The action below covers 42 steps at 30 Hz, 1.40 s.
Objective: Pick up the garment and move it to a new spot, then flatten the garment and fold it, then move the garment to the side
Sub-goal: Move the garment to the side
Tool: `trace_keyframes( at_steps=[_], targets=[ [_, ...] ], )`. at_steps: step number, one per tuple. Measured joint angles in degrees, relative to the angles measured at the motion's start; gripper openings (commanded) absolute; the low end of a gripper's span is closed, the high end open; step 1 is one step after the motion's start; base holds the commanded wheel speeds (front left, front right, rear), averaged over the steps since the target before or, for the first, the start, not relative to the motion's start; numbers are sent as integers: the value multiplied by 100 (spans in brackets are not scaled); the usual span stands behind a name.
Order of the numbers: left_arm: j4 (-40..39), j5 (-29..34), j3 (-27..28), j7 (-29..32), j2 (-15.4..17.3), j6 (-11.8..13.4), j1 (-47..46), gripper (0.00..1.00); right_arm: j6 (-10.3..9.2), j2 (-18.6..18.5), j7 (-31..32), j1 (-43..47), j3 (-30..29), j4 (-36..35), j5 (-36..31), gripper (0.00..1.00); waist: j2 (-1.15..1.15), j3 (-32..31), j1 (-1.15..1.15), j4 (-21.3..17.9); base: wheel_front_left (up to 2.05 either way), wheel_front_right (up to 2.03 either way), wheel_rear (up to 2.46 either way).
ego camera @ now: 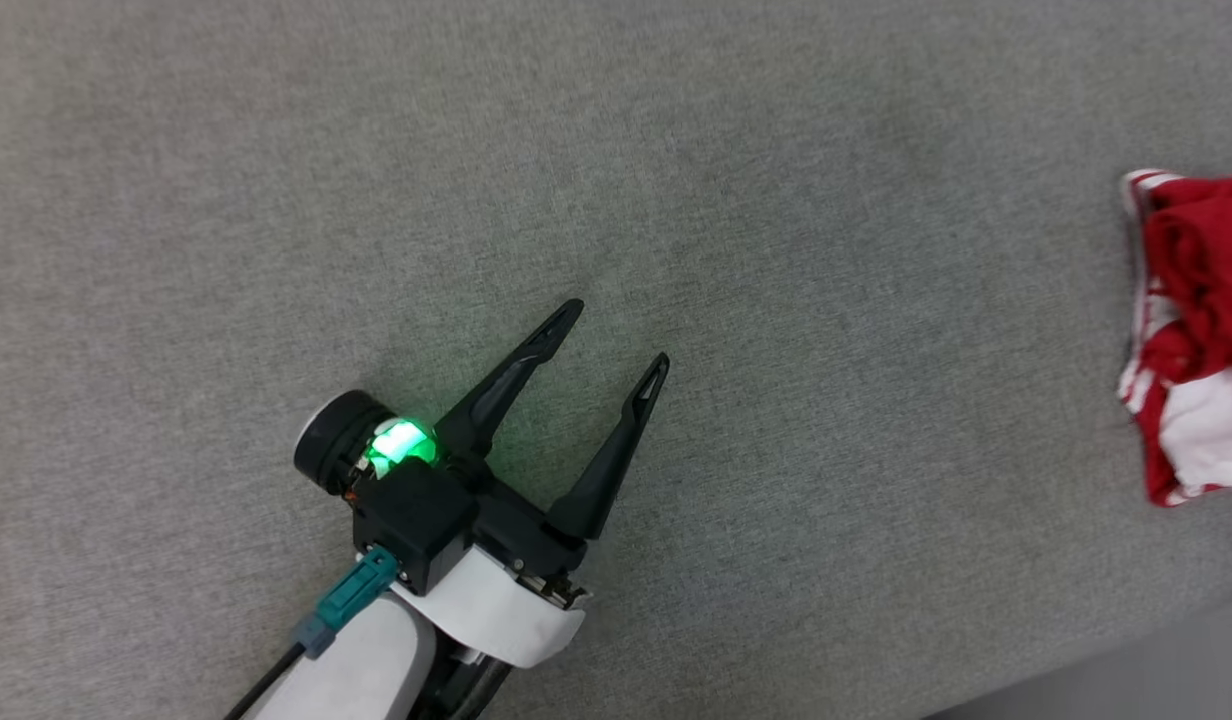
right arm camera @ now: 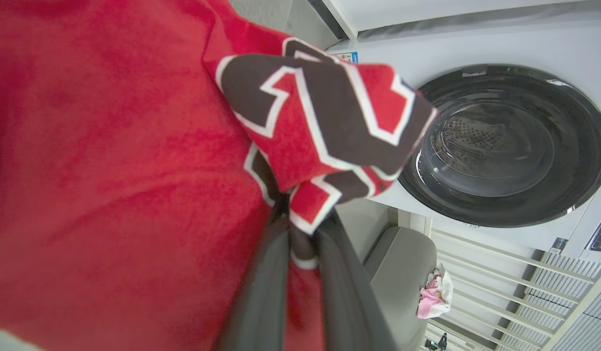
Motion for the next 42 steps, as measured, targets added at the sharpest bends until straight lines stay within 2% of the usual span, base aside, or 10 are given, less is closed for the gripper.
trace_keyframes(
  at_steps=[7, 13, 14, 15, 23, 28, 32, 38, 42],
  targets=[
    [-129, 0, -10, 0, 207, 0, -131, 100, 0, 243, -671, -246, -772, 914, -442, 0, 0, 446, 0, 62, 0, 0, 0],
    [-138, 0, 18, 0, 233, 0, -180, 100, 0, 493, -988, -475, -1059, 1257, -748, 0, 0, 552, 0, 188, 0, 0, 0],
    [-119, 1, 33, 0, 211, 0, -192, 100, 0, 587, -980, -502, -1223, 1376, -839, 87, 0, 517, 0, 235, 0, 0, 0],
    [-112, 0, 52, 0, 190, 0, -192, 100, 0, 616, -996, -507, -1291, 1373, -890, 100, 0, 489, 0, 247, 0, 0, 0],
    [14, -125, 303, 0, -89, 0, 7, 100, 0, 746, -998, -502, -1522, 1025, -1073, 100, 0, 12, -1, 312, 0, 0, 0],
    [113, -211, 702, 0, -275, 0, 266, 100, -1, 1049, -1238, -462, -1696, 344, -1003, 100, 0, -474, -1, 376, 0, 0, 0],
    [167, -170, 1238, 0, -436, 0, 576, 100, -1, 1593, -1441, -259, -1826, -369, -843, 100, 0, -919, -1, 464, 0, 0, 0],
    [197, -54, 2083, 0, -655, 0, 1043, 100, -2, 2680, -1723, 330, -1938, -1500, -396, 100, 0, -1577, -2, 661, 0, 0, 0],
    [258, -2, 2386, 0, -769, 0, 1284, 100, -3, 3408, -1947, 902, -1969, -2087, -58, 100, 0, -1948, -3, 845, 0, 0, 0]
  ],
)
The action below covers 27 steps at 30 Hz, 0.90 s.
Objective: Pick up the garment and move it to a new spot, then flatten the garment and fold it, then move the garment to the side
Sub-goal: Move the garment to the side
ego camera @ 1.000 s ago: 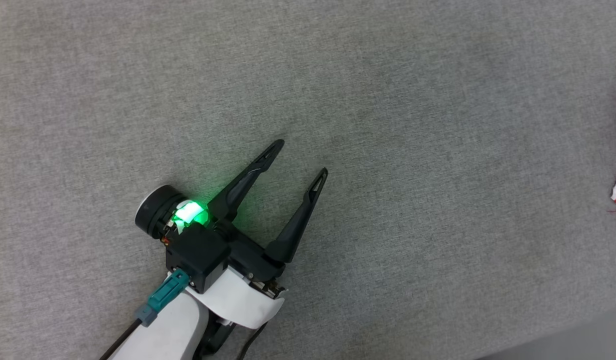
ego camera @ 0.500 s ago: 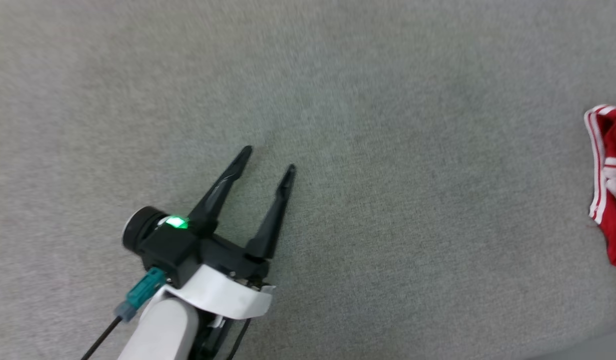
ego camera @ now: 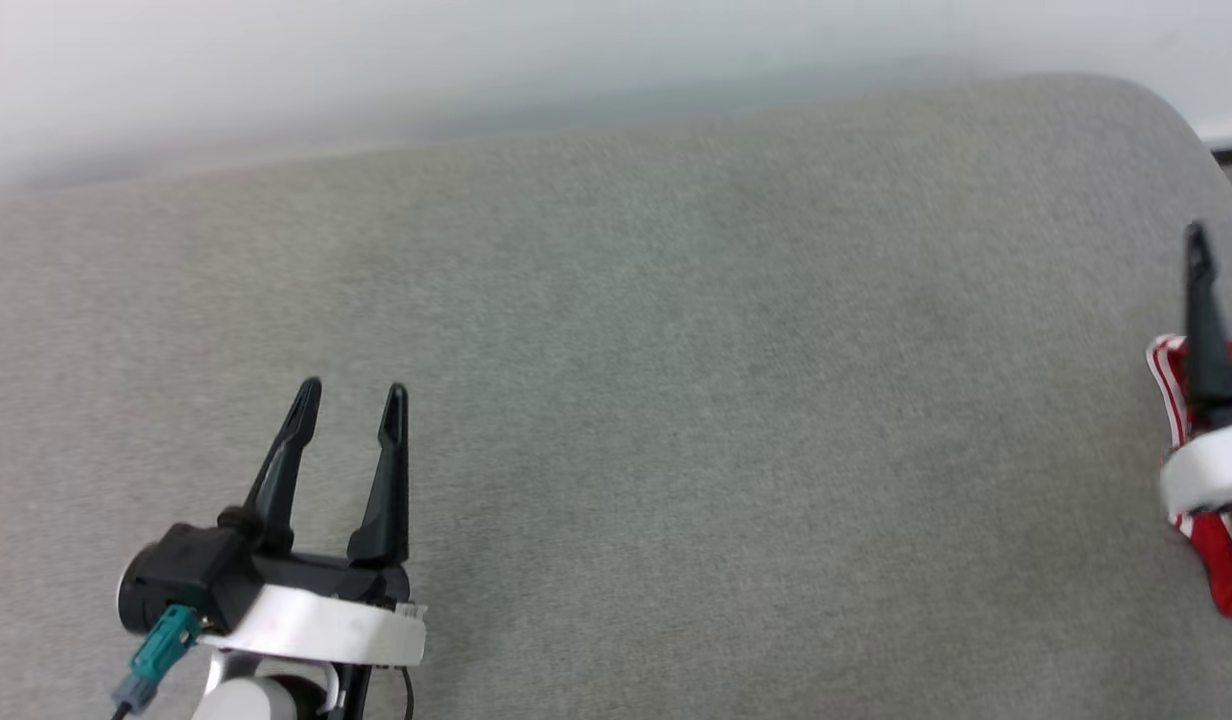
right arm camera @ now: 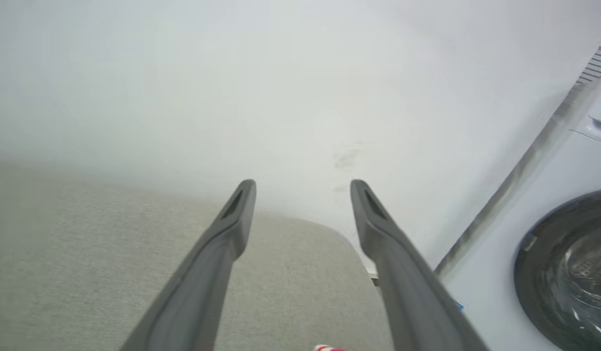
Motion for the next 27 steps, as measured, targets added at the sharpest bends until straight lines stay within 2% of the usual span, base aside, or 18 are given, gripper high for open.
trace_keyframes(
  at_steps=[5, 9, 17, 27],
  targets=[
    [238, -11, 213, 0, -121, 0, 314, 100, 0, 842, -427, 739, 143, -330, 222, 100, 0, -344, 0, 246, 0, 0, 0],
    [375, 43, 313, 0, -215, 0, 510, 100, 0, 1136, -871, 1173, 196, -65, 453, 100, 0, -560, 0, 380, 0, 0, 0],
    [547, 68, 404, 0, -292, 0, 716, 100, 0, 1270, -1451, 1411, 503, 738, 823, 100, 0, -745, 0, 542, 0, 0, 0],
    [676, 97, 476, 0, -358, 0, 811, 100, 0, 1300, -1615, 1482, 723, 1098, 657, 100, 0, -850, 1, 568, 0, 0, 0]
  ],
)
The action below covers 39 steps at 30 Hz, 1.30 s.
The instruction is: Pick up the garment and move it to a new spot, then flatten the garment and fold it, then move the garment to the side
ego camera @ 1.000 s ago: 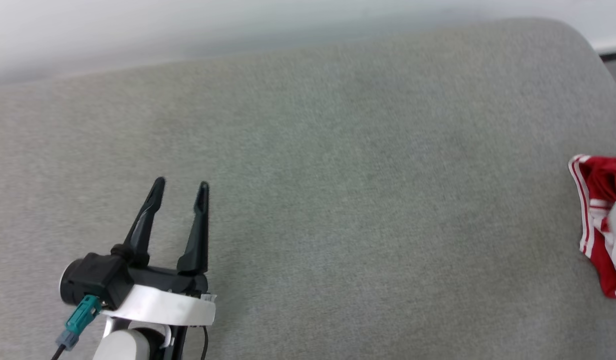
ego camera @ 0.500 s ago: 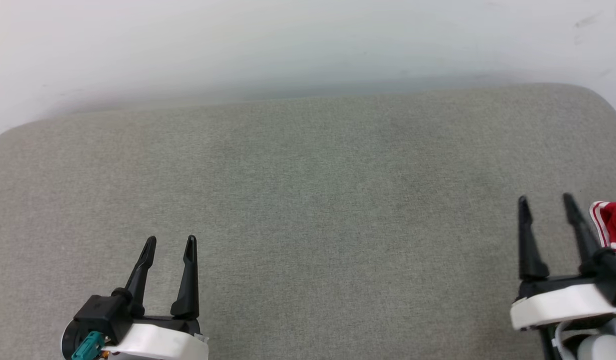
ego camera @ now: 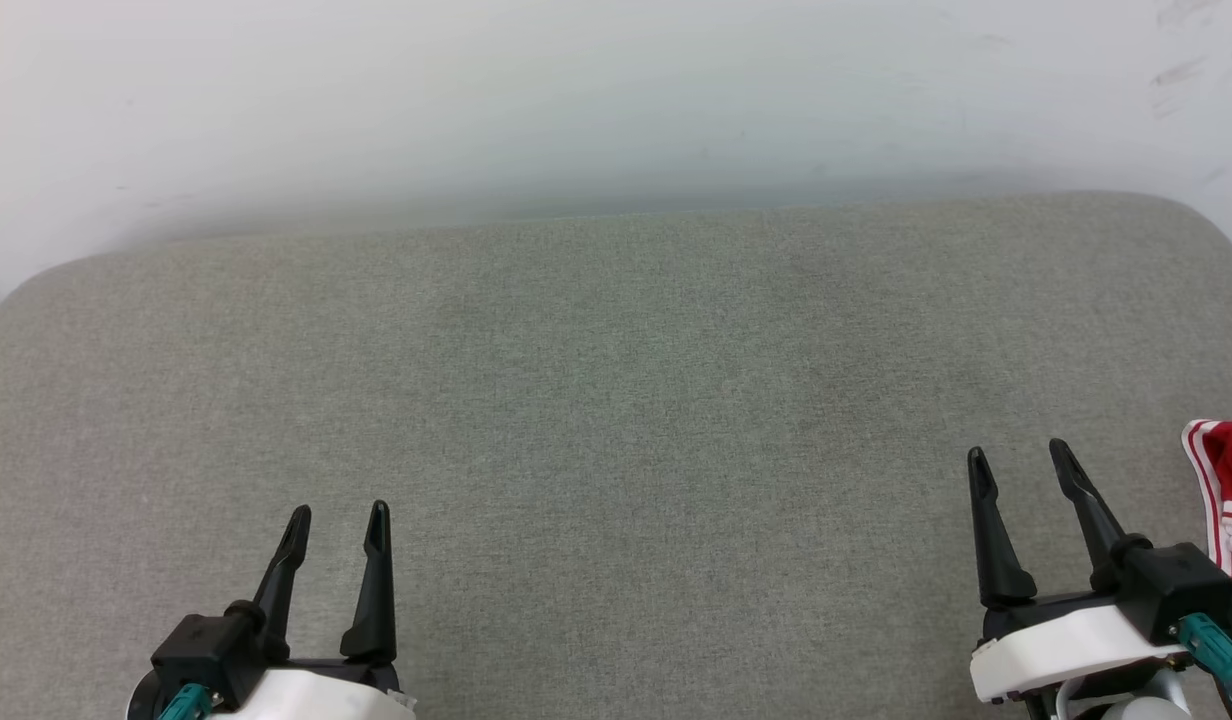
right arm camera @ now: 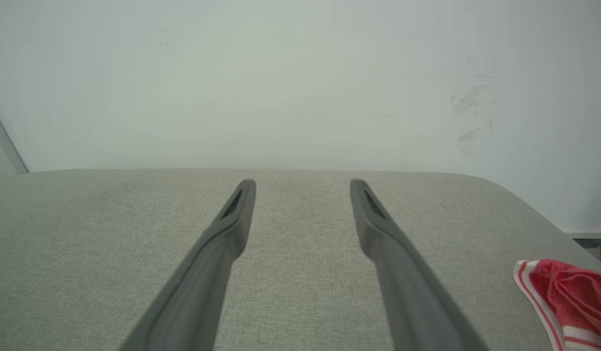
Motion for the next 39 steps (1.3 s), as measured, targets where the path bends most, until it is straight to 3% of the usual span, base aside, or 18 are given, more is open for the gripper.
trace_keyframes(
  at_steps=[21, 22, 28, 39],
  targets=[
    [-23, 37, 88, 0, -52, 0, 37, 100, 0, 2, -21, -3, -21, -12, 98, 100, 0, 25, 1, -5, 0, 0, 0],
    [-26, 12, 126, 0, -52, 0, 35, 0, 0, 2, -21, -3, -20, -12, 101, 0, 0, 33, 1, -4, 0, 0, 0],
    [250, -90, 107, 33, -79, -1, 123, 0, 0, 3, 31, 130, 1, 267, 193, 0, 0, 33, 2, -3, 0, 0, 0],
    [386, -1276, 105, 286, -55, 0, 46, 0, 0, 1, 312, 114, -36, 325, 1496, 0, 0, 8, 2, 11, 0, 0, 0]
  ],
)
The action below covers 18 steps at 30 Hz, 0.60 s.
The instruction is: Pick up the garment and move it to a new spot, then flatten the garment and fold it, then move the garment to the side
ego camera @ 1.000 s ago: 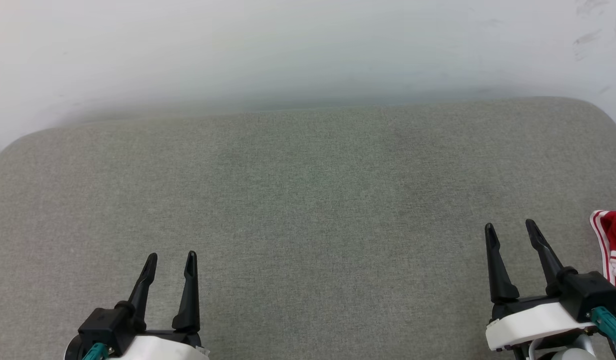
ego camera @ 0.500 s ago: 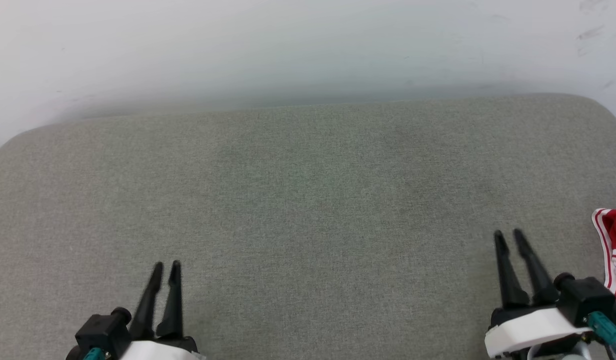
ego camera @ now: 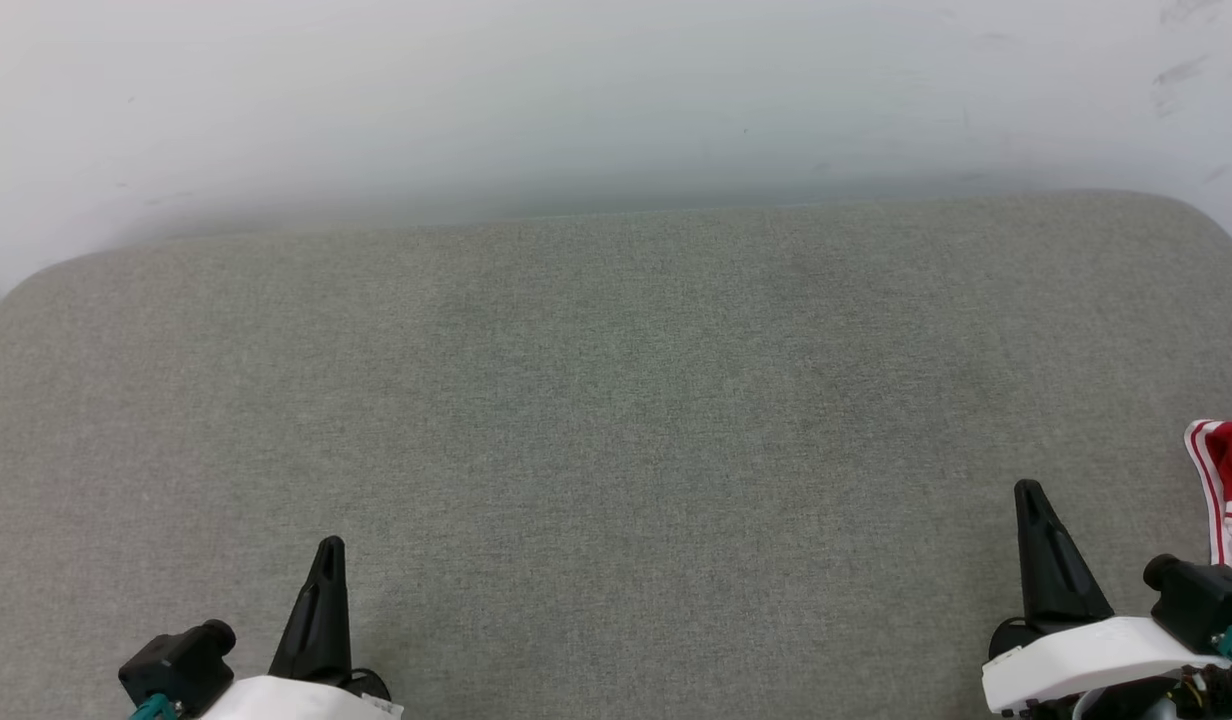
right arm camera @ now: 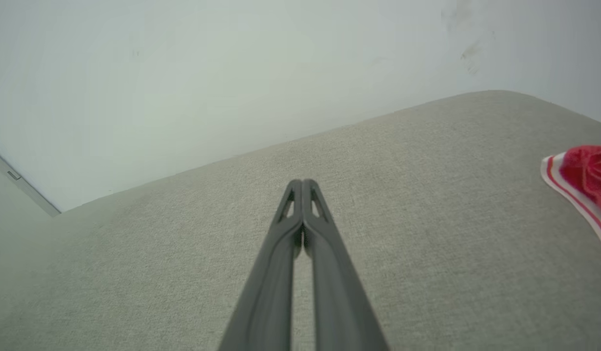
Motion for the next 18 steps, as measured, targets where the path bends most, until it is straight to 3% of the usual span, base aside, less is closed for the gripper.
trace_keyframes(
  at_steps=[18],
  targets=[
    [204, -1631, 12, 365, 53, 0, -252, 0, -1, -7, 414, -88, -78, 79, 1802, 0, 0, -39, 0, 21, 0, 0, 0]
  ],
)
